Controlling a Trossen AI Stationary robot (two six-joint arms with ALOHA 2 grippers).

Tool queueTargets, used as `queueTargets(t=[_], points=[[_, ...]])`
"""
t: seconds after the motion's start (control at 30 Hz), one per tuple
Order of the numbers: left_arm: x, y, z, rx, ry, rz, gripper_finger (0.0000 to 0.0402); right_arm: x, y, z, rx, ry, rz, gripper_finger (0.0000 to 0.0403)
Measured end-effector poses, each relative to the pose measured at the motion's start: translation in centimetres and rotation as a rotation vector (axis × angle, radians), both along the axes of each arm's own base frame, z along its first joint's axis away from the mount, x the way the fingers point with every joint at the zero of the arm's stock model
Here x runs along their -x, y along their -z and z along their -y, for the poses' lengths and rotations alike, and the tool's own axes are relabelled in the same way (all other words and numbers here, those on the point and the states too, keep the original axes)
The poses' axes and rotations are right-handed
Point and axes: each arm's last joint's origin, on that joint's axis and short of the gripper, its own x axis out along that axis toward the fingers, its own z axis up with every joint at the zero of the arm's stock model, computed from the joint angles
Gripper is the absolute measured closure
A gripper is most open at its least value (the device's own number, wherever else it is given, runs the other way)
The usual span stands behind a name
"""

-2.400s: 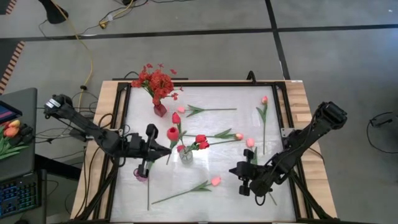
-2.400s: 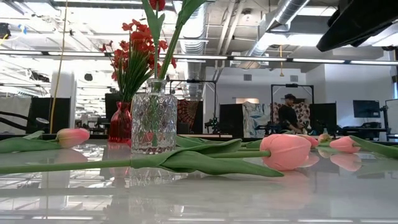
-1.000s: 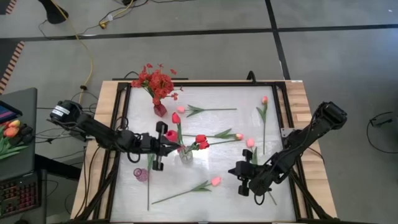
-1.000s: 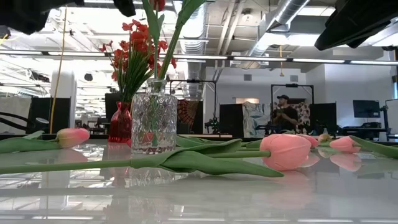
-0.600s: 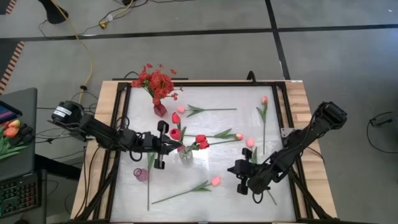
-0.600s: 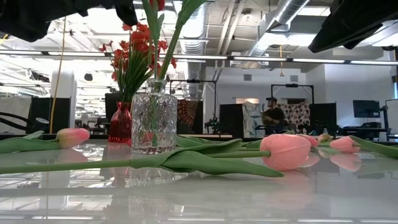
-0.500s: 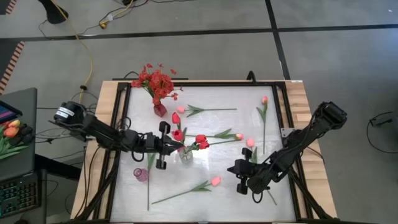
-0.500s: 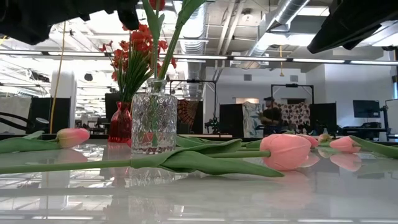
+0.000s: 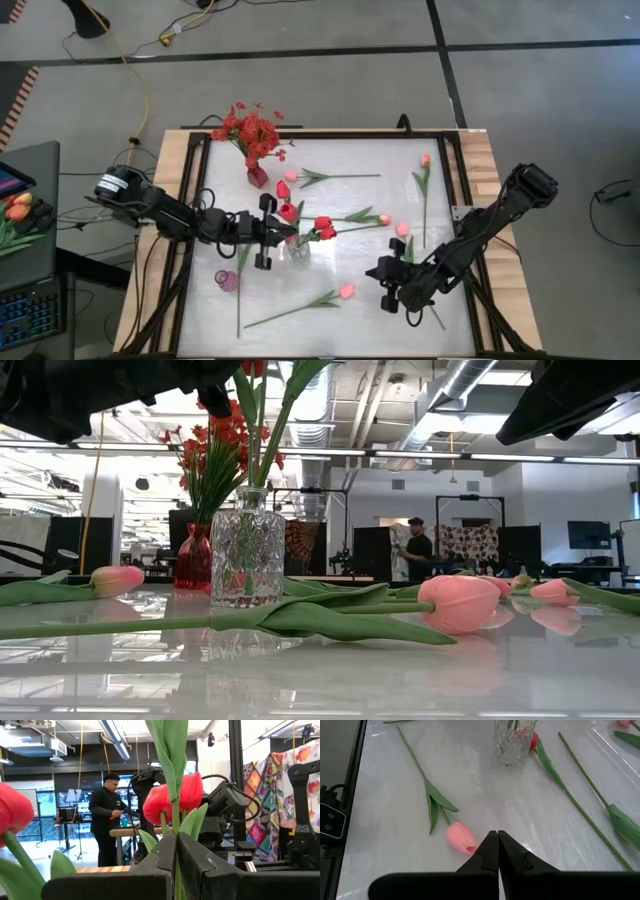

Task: Sort flowers into vase by color
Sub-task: Put the red flower into the transparent vase

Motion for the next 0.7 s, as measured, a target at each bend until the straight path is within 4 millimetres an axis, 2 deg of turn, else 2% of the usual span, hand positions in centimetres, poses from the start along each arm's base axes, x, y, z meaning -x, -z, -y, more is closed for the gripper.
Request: queueTargets(t=[0.7], points=[[-0.2, 1.3, 0.1, -0.017, 0.004, -0.129, 0.0401, 0.0, 0.0, 0.0, 0.0, -0.001, -0.001, 0.0375]])
